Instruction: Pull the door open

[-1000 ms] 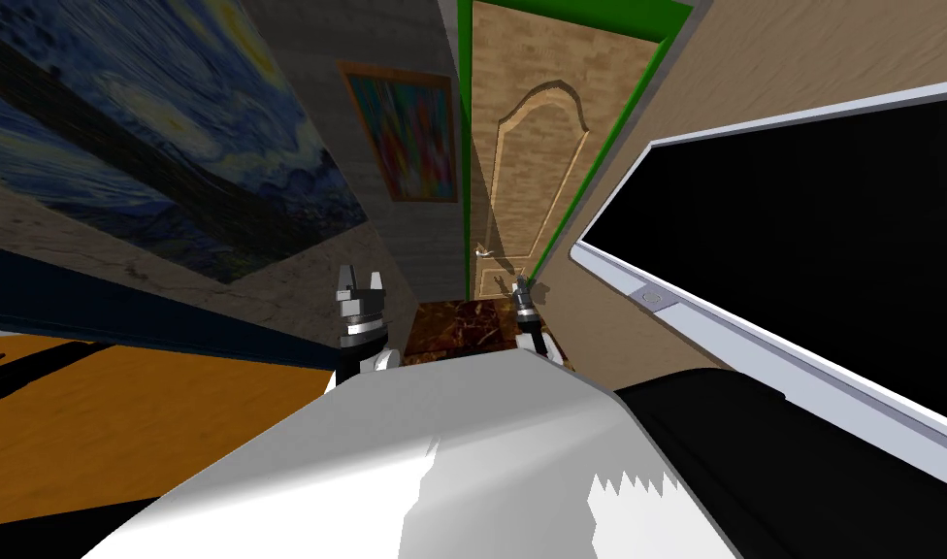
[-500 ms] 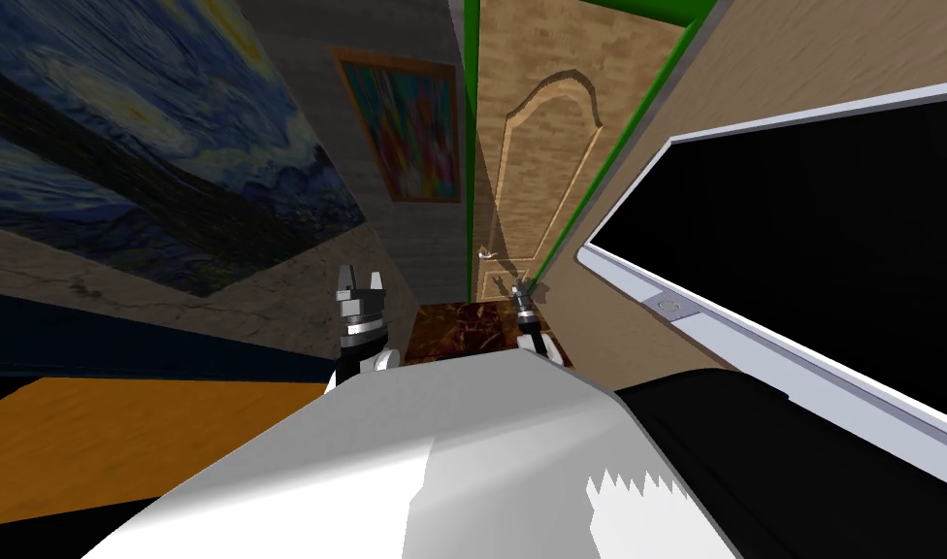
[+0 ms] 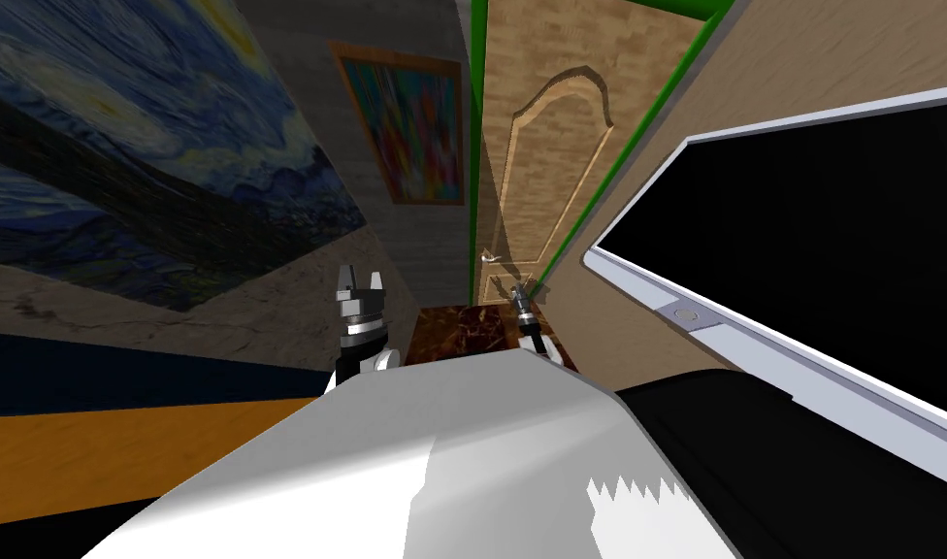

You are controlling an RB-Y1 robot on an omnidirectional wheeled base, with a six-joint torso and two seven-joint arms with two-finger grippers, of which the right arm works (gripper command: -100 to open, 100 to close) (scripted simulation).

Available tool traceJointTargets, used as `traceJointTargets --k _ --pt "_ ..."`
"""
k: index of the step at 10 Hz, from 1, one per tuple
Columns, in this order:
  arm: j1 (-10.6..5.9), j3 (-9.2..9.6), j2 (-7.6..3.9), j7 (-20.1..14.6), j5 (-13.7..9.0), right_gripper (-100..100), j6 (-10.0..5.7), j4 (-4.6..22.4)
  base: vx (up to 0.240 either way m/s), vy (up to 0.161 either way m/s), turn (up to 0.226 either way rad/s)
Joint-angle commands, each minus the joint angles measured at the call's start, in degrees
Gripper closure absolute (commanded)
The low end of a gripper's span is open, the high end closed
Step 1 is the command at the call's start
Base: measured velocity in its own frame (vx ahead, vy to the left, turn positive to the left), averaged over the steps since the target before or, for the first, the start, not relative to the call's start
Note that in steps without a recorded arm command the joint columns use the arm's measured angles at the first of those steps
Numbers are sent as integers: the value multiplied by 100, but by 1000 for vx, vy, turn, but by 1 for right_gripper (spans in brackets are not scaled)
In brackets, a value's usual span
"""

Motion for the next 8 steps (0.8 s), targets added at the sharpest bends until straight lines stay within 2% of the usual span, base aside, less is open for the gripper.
traceJointTargets --k 1,5,6,8 --pt "-56 -49 -67 -115 23 -100 -36 193 121 41 13" --pt "-165 -130 -160 -314 93 -100 -144 628 106 39 7" --pt "-219 -170 -205 -412 128 -100 -197 843 139 11 11" --pt "-271 -208 -248 -508 161 -100 -248 1051 116 40 10"
